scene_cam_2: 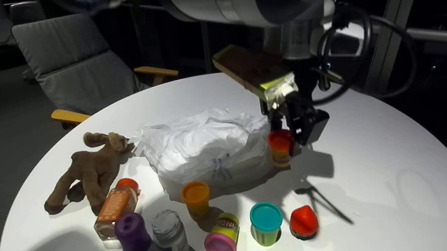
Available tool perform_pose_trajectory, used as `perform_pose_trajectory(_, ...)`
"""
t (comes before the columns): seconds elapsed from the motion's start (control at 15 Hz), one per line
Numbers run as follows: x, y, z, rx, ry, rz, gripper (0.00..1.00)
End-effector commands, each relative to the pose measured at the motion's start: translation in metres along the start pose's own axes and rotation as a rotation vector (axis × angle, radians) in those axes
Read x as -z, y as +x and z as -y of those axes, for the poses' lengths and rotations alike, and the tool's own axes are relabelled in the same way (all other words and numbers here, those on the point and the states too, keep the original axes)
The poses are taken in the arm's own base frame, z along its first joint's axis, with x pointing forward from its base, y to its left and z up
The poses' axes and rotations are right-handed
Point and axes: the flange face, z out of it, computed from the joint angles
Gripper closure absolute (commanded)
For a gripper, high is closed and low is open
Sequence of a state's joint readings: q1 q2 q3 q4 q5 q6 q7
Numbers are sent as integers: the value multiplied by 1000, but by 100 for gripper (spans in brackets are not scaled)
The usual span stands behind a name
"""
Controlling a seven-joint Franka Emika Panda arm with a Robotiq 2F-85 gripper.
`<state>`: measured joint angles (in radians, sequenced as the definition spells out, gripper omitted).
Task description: Put all the contents in the white plastic bag
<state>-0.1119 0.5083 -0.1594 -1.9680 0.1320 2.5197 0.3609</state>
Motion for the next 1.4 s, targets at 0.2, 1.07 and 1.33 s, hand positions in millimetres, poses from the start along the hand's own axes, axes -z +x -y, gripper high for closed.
perform_pose_trajectory(0.2,69,-20,93,21,68,-25,72)
perform_pose_trajectory(1.07,-48,-1,140,-1,-17,2,72)
perform_pose_trajectory(1.33,-37,4,131,2,-8,9,14)
